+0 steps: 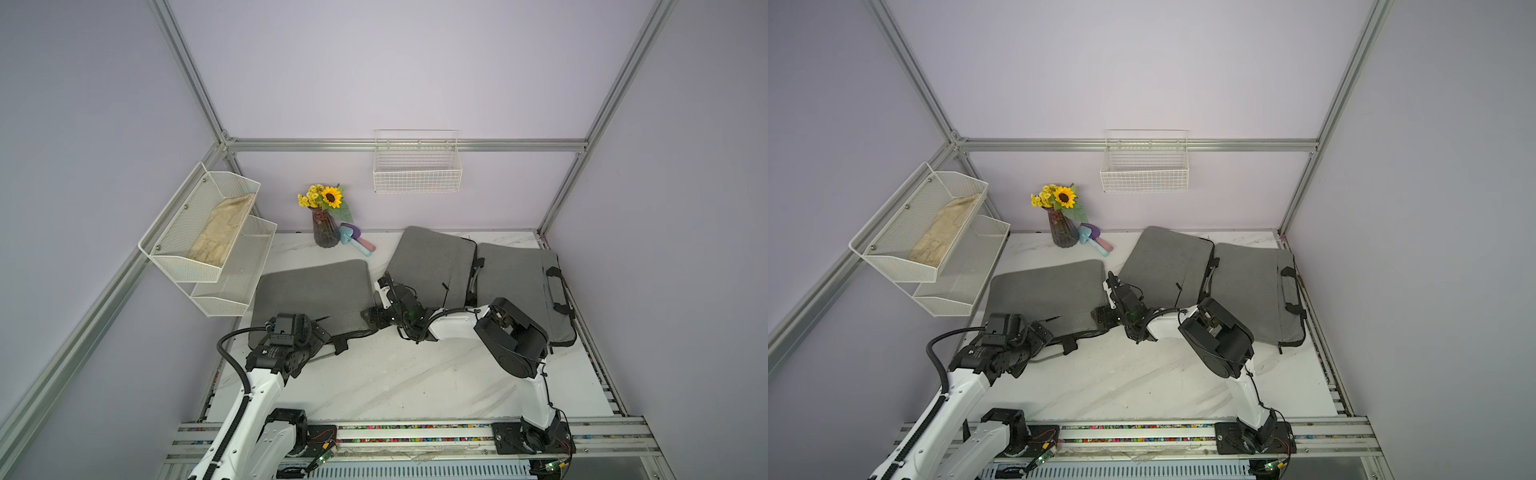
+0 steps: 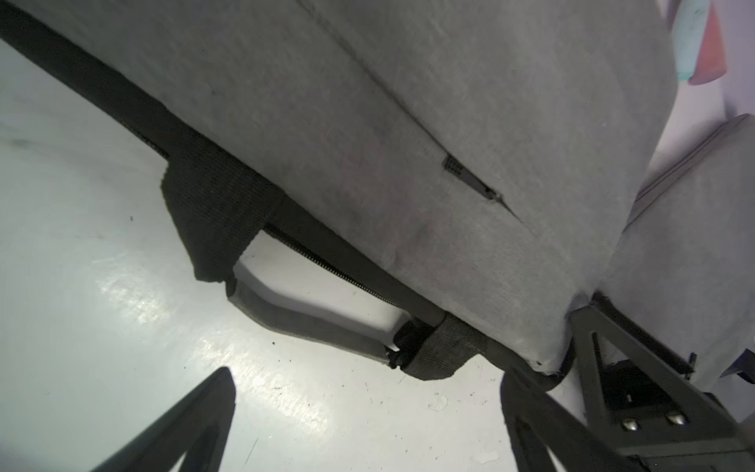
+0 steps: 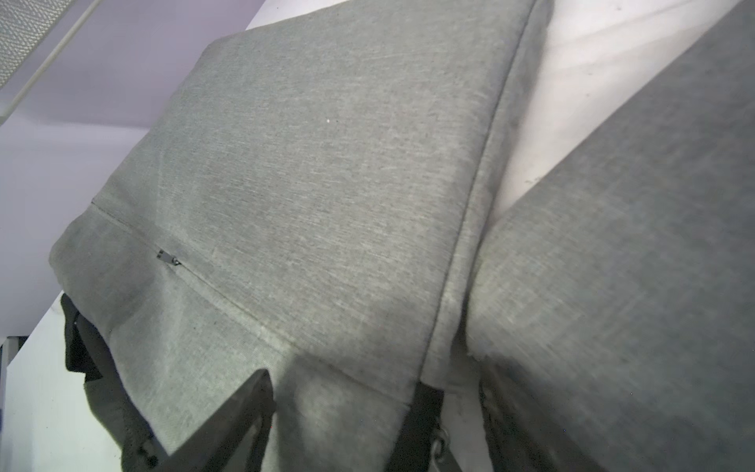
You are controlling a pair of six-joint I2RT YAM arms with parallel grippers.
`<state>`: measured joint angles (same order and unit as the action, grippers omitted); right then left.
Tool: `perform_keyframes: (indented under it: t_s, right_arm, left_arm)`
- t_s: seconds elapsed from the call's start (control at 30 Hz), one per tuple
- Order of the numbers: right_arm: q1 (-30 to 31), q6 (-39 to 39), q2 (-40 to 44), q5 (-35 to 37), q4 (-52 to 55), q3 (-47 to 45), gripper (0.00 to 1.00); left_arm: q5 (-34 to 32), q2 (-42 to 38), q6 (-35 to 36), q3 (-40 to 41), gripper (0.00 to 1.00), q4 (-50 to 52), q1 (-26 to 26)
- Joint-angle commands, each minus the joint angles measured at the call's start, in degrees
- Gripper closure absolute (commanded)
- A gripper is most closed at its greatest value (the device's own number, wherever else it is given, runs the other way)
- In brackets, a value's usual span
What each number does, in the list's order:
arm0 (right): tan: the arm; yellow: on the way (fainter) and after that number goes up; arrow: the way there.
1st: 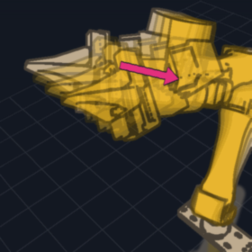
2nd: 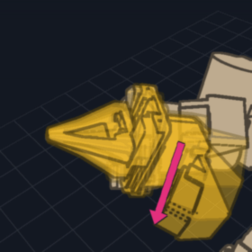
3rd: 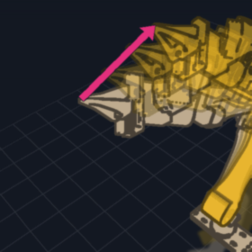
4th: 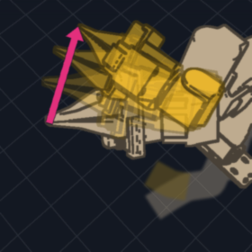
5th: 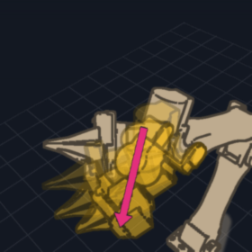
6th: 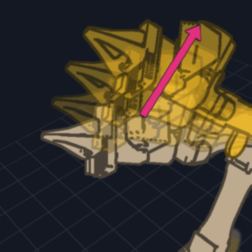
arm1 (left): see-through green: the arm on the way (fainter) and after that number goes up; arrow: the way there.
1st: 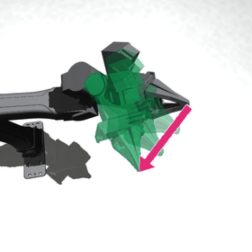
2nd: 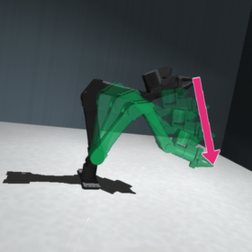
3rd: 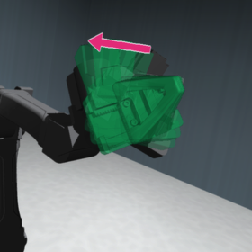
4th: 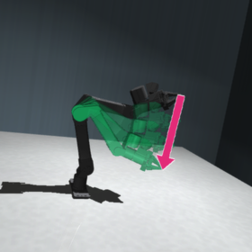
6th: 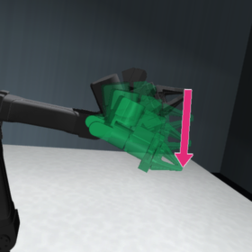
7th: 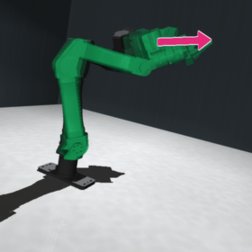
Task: Put the mouse into the laptop bag
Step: Adjust the zippered laptop bag at the center of the board.
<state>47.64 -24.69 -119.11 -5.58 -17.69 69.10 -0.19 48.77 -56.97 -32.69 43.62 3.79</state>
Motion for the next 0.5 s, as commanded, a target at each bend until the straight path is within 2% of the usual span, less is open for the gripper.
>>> perform_keyframes:
  t_s: [0.0,0.07,0.13,0.33,0.47]
  right_arm:
    - [0.13,-0.10,0.18,-3.72,-3.23,-0.47,0.28]
    - [0.18,-1.21,0.66,-4.86,-4.51,-2.42,0.32]
    - [0.67,-1.85,1.35,-6.76,-7.17,-4.93,0.40]
    - [4.50,-1.24,2.72,-5.72,-7.83,-7.27,0.60]
    - [7.85,-1.66,4.99,-3.34,-7.23,-8.75,0.62]
  left_arm:
    - [2.03,1.76,-0.64,2.39,0.00,-3.89,-0.06]
    - [0.80,2.67,-0.45,1.90,0.00,-3.88,-0.10]
    - [-0.42,3.07,-0.08,1.32,0.00,-3.97,-0.10]
    - [-4.51,1.91,1.64,-0.57,0.00,-2.31,-0.19]
    - [-5.35,1.24,2.38,-0.89,0.00,-1.76,-0.23]
